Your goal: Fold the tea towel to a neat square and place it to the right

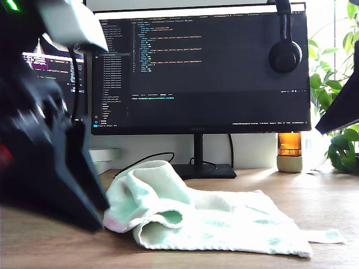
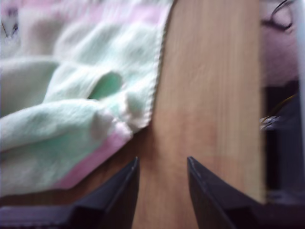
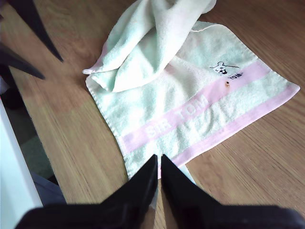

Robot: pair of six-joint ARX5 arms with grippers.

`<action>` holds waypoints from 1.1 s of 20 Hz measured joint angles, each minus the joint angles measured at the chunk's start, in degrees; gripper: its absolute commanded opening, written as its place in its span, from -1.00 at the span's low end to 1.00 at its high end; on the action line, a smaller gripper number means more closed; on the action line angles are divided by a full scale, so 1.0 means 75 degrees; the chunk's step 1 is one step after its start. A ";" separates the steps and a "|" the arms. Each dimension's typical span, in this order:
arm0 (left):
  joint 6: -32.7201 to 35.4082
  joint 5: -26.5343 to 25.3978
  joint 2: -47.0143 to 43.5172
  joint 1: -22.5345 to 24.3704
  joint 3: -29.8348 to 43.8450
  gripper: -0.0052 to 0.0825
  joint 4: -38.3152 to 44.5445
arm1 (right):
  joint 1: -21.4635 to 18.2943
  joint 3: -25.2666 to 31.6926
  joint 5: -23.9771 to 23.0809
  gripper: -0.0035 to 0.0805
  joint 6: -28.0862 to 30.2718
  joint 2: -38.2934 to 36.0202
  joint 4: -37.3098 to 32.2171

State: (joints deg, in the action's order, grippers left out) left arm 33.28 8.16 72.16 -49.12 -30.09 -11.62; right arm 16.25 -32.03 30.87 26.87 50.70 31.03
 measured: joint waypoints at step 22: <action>0.0192 -0.0962 0.1300 -0.0152 0.0000 -0.78 0.1830 | -0.0003 0.0000 -0.0195 -0.94 0.0000 0.0000 -0.0012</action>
State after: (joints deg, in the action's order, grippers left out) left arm 34.72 0.95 81.91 -50.26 -30.09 2.11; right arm 16.23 -32.03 29.41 26.87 50.70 30.94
